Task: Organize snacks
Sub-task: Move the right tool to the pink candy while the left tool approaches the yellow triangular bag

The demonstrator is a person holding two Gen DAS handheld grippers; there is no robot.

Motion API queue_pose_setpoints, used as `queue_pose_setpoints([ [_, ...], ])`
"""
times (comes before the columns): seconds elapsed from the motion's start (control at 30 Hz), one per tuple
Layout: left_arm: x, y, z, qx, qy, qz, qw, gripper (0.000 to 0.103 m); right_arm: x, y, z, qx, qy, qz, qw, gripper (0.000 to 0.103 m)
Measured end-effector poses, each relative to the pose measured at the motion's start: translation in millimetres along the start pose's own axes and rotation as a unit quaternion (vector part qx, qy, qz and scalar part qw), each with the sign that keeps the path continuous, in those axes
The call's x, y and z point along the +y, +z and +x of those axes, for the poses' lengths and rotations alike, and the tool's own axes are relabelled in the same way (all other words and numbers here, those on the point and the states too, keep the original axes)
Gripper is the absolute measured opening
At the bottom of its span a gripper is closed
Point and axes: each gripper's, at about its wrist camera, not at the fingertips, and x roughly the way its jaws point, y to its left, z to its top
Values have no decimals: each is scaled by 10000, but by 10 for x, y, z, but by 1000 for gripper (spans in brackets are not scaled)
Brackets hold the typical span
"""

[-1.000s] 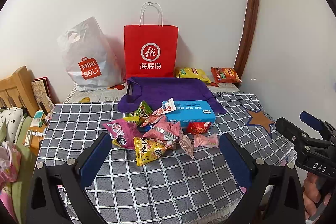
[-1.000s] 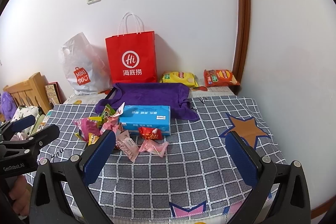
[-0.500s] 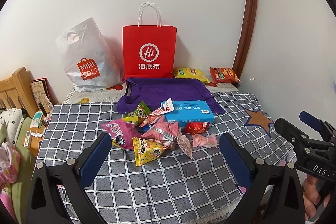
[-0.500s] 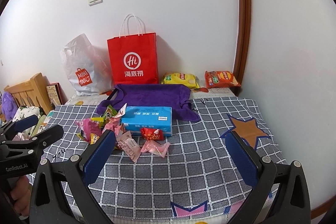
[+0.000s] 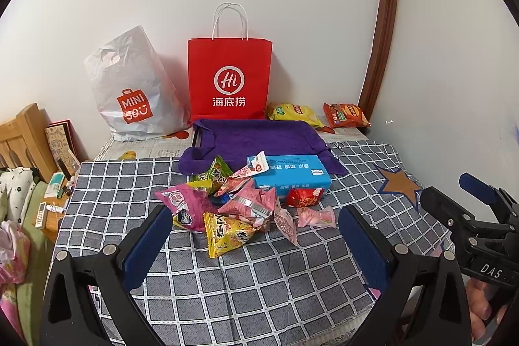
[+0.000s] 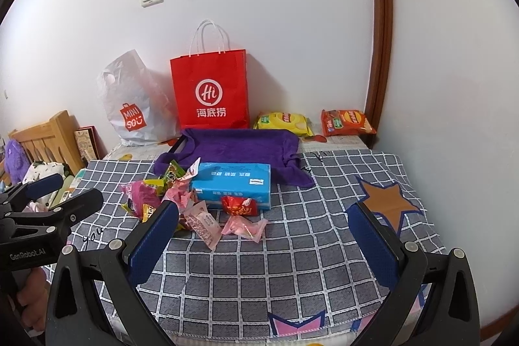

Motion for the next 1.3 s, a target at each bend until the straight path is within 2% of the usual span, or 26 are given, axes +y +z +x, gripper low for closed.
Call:
queue_pose_setpoints([
  [0.23,142,10,223,114,59,-43,9999,102,22,-23,220,61,263,37,9996,103],
  [0.43,333,-34,580,420,126,-163,9989,102,-8,-154,620,255,325,8,9991,101],
  [0.7,665,-219,1037,785,207,-450,9957,102,-136,-420,1427,942,514,47,9942,89],
  [0.8,757,-285,1205,947,172,-618,9934,102,-133,-517,1672,1083,517,-16,9928,86],
  [0.9,804,-304,1335,1039,294,-674,9919,102,-117,-584,1864,1212,669,-73,9903,81],
  [0.97,825,-312,1391,1071,366,-672,9913,102,-100,-609,1939,1229,737,-175,9895,81],
  [1.13,889,-281,1445,1030,221,-796,9912,102,8,-603,2100,1216,771,-599,9878,77],
  [1.3,910,-241,1490,969,123,-771,9922,102,108,-576,2217,1259,1000,-858,9833,77],
])
